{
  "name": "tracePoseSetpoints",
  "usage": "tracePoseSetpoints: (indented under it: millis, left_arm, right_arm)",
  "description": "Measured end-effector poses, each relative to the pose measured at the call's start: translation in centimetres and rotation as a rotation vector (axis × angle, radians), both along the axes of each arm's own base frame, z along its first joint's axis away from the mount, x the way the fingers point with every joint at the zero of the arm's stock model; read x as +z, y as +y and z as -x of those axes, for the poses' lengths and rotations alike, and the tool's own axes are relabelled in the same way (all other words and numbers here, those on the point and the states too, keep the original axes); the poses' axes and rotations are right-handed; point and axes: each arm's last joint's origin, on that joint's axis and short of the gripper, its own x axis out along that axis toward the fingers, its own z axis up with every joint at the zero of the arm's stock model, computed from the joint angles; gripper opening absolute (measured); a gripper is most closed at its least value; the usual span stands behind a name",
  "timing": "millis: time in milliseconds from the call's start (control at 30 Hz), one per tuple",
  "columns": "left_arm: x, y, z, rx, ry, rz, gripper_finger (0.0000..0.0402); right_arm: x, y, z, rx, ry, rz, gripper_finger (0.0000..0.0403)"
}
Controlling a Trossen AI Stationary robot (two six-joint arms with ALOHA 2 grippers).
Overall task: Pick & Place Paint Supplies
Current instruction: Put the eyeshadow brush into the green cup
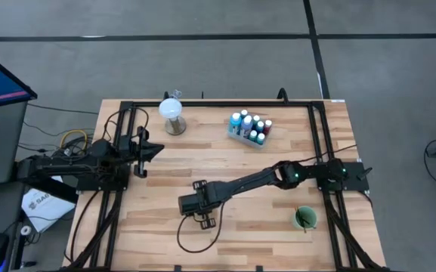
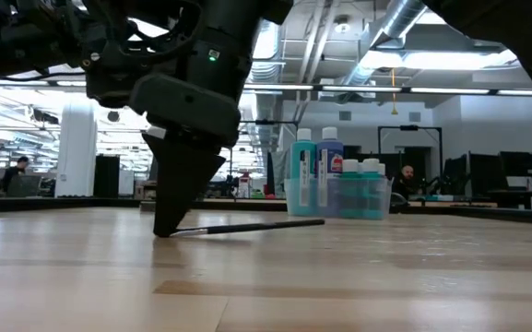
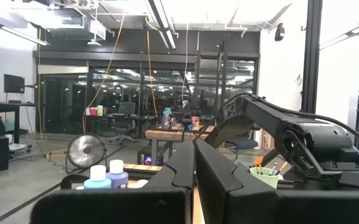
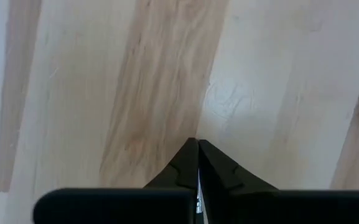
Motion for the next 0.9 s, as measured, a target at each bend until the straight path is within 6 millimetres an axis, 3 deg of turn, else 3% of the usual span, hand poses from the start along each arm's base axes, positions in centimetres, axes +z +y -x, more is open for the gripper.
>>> tracePoseSetpoints:
  millis: [200,500,667,833,900]
  left_arm:
    - [0.0,0.0,0.0,0.001,0.0,0.0,0.0002]
    - [0.0,0.0,0.0,0.0,0.0,0.0,0.0002]
    - [0.0,0.0,0.0,0.0,0.0,0.0,0.0002]
    - [0.0,0.0,0.0,0.0,-0.001,0.0,0.0002]
    - [0.0,0.0,0.0,0.0,0.0,0.0,0.0002]
  right_arm:
    - [2.8,1.7,0.7,-0.064,-0.07,-0.034,0.0]
    - [13.5,4.5,4.4,-0.136,-0.295,-0.03,0.0]
    - [20.6,6.5,10.7,-0.247,-0.396,0.095,0.0]
    - [24.5,8.3,18.1,-0.405,-0.465,0.23,0.0]
    - [25.8,9.4,20.7,-0.462,-0.549,0.209,0.0]
